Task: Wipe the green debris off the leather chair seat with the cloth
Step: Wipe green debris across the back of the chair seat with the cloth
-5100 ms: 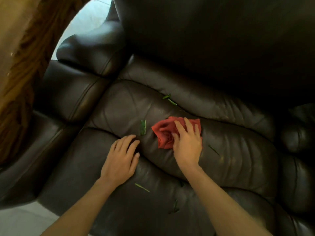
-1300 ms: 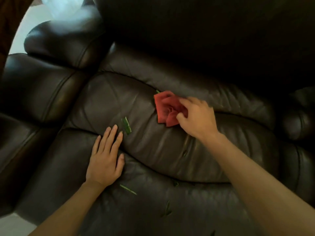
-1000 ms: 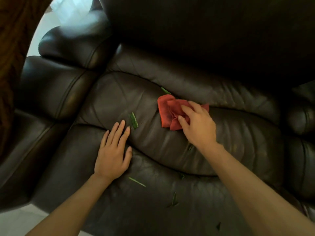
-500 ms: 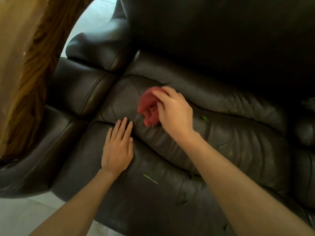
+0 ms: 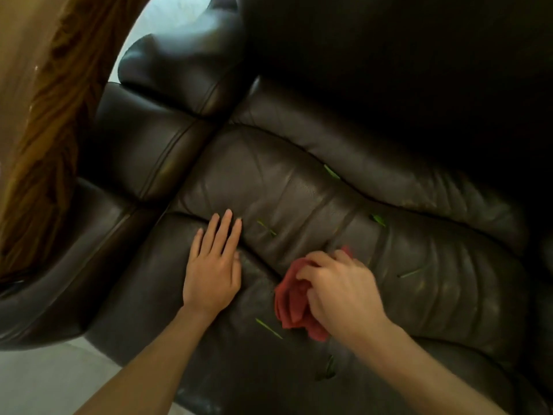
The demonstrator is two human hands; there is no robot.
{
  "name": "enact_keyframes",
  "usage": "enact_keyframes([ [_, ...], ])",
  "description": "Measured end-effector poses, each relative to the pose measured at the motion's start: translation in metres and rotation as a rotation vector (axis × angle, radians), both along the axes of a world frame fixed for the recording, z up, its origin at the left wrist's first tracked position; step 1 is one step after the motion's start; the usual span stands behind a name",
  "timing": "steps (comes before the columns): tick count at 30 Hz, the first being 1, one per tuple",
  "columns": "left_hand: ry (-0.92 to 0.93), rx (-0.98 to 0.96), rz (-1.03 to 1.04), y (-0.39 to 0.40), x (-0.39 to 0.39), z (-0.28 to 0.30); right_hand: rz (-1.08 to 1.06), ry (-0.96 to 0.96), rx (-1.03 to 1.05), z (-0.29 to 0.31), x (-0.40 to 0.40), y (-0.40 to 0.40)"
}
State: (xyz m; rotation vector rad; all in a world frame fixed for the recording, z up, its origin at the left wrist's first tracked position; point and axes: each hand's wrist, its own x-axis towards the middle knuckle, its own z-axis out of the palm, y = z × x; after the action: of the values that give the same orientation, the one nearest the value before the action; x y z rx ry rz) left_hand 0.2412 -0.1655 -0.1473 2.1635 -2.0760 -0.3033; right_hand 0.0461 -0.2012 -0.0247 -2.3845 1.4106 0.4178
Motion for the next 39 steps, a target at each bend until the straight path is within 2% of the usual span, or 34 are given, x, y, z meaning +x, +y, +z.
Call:
enact_keyframes([
  [5,-0.015,-0.004,0.004,0.000,0.000,-0.005,-0.100,-0.054,-0.102,0.021,-0.002,-0.041],
  [9,-0.029,-0.019,0.006,0.000,-0.001,-0.009,-0.196,-0.283,-0.277,0.016,0.025,-0.086],
  [12,-0.034,-0.020,0.011,0.000,-0.001,-0.011,-0.099,-0.371,-0.269,-0.003,0.063,-0.107],
  [15,-0.036,-0.029,0.015,-0.001,-0.002,-0.014,0.148,-0.275,-0.161,-0.029,0.082,-0.096],
  [19,-0.026,-0.003,0.052,-0.001,-0.001,-0.016,0.384,-0.151,-0.006,-0.034,0.047,-0.047],
  [21,-0.023,0.007,0.066,0.000,-0.002,-0.017,0.368,-0.062,0.104,-0.021,0.022,-0.031],
  [23,-0.016,0.012,0.066,-0.001,-0.003,-0.016,0.302,-0.036,0.122,-0.005,0.006,-0.030],
  [26,-0.018,0.020,0.062,-0.001,-0.003,-0.016,0.226,-0.076,0.028,0.013,0.000,-0.051],
  [30,-0.018,0.014,0.058,-0.002,-0.003,-0.014,0.071,-0.264,-0.182,0.012,0.018,-0.077],
  [32,-0.025,0.017,0.055,-0.002,-0.003,-0.015,0.044,-0.291,-0.155,-0.001,0.034,-0.083],
  [35,-0.020,0.018,0.063,-0.001,-0.003,-0.016,0.102,-0.193,-0.019,-0.021,0.040,-0.070],
  [39,-0.010,-0.001,0.058,-0.001,-0.003,-0.018,0.325,-0.024,0.173,-0.019,0.010,-0.019],
])
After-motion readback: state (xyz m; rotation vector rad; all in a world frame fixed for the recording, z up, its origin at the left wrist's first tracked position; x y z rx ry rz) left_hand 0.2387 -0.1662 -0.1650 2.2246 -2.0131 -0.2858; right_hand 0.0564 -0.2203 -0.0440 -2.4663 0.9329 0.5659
